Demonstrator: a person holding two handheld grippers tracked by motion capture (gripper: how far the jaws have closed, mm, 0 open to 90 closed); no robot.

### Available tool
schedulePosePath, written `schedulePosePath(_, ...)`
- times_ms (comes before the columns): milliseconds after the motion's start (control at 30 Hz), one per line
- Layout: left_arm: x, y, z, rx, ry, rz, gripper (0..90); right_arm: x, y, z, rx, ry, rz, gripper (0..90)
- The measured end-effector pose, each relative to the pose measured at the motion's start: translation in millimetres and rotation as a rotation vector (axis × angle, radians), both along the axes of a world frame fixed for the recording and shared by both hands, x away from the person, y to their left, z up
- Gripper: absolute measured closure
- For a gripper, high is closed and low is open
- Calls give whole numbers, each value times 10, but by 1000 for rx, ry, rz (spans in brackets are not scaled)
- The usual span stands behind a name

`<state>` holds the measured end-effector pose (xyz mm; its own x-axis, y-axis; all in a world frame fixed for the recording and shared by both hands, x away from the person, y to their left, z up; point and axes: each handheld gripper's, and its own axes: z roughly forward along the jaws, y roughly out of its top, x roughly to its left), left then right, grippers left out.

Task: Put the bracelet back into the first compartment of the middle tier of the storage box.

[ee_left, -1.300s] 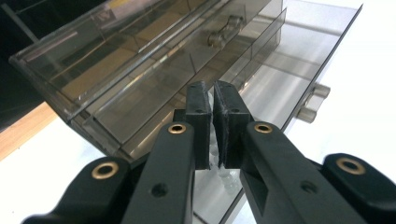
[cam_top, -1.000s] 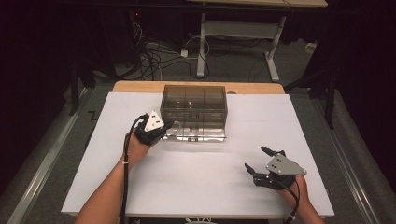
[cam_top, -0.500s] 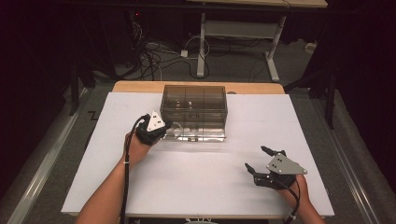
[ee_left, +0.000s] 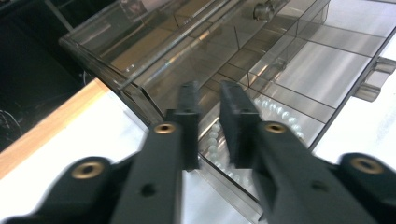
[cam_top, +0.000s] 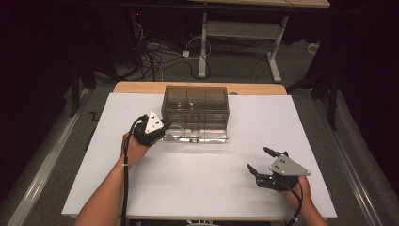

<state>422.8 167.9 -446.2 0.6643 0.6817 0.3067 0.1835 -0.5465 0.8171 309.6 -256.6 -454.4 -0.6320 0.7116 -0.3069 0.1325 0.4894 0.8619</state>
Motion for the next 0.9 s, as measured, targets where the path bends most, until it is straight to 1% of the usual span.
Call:
schedulePosePath(33,-7,2,10,-2,-5,2,728,0,-2,2,3,-1,-1,218)
schedulePosePath(100,-20,4,25,-14,-11,4,727,3,-6,4,1,-1,-4,218)
schedulePosePath(133,-26,2,31,-9,-16,6,725,5,-7,2,0,0,-3,218)
schedulePosePath(167,-32,-2,36,-4,-20,9,695,7,-7,0,-1,1,-4,218)
schedulePosePath(233,-40,-6,42,-5,-22,9,684,9,-5,-1,-9,1,-7,218)
schedulePosePath(300,-47,-10,49,-2,-26,11,661,8,-5,-1,-6,1,-6,219)
schedulePosePath(400,-58,-18,62,6,-35,16,583,12,-7,-1,-5,3,-7,219)
schedulePosePath(433,-62,-20,64,9,-40,17,575,13,-7,-2,-4,5,-7,219)
schedulePosePath(500,-69,-28,69,16,-47,22,518,13,-8,-2,-6,4,-9,218)
schedulePosePath(567,-77,-29,77,28,-48,17,494,15,-9,-3,-8,5,-9,218)
schedulePosePath(600,-81,-31,80,36,-52,18,462,15,-9,-4,-10,5,-10,218)
schedulePosePath(633,-84,-30,83,44,-53,17,451,14,-9,-5,-10,5,-10,218)
schedulePosePath(700,-89,-29,86,41,-52,19,390,16,-6,-8,-15,6,-7,219)
schedulePosePath(733,-92,-28,87,31,-51,21,371,15,-5,-10,-17,7,-8,220)
schedulePosePath(800,-98,-26,91,30,-53,26,301,15,-1,-13,-21,8,-6,221)
schedulePosePath(833,-101,-24,93,32,-54,29,289,15,1,-13,-22,8,-6,221)
schedulePosePath(900,-111,-22,93,21,-56,34,257,16,0,-12,-21,7,-7,221)
